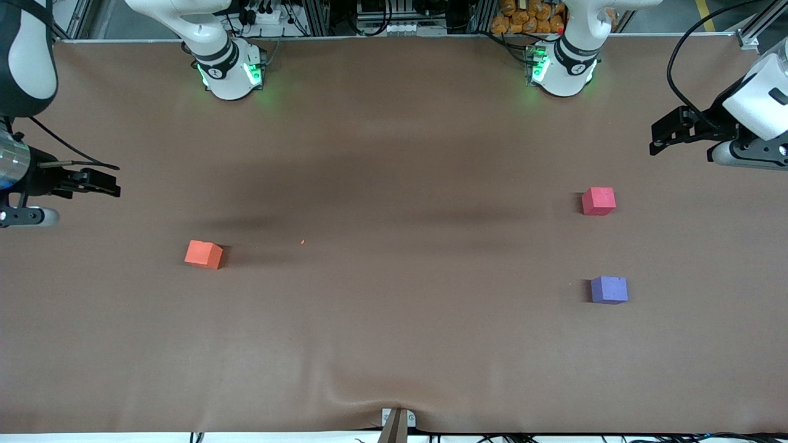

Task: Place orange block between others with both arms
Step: 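Move the right gripper toward the orange cube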

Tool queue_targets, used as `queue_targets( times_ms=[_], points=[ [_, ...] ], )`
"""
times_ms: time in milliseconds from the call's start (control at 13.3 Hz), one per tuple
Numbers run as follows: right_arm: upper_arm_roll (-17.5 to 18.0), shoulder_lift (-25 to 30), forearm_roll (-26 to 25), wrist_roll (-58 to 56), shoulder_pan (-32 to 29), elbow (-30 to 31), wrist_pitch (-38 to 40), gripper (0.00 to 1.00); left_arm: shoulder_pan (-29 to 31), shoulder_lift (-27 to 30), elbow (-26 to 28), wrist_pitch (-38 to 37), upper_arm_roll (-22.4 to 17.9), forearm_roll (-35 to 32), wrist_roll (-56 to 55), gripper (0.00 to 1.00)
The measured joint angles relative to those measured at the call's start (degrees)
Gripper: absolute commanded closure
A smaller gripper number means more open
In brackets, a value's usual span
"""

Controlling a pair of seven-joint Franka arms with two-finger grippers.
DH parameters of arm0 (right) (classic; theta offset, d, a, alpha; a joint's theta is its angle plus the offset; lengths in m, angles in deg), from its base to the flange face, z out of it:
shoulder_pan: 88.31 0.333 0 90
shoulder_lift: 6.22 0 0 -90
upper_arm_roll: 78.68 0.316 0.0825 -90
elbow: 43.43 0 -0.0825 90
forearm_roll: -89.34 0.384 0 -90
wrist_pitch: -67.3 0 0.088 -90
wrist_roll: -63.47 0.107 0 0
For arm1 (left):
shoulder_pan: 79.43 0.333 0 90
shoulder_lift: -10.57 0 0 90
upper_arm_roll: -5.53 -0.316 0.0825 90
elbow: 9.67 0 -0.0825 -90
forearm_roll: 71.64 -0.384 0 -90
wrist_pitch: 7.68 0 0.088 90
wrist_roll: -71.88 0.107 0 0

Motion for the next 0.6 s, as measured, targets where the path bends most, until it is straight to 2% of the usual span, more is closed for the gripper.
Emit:
queue_targets(
  times_ms=[600],
  points=[
    [0.0, -1.6, 0.1, 0.0, 0.0, 0.1, 0.6, 0.00, 0.0, 0.0, 0.0, -1.8, 0.0, 0.0, 0.0, 0.00]
  ],
)
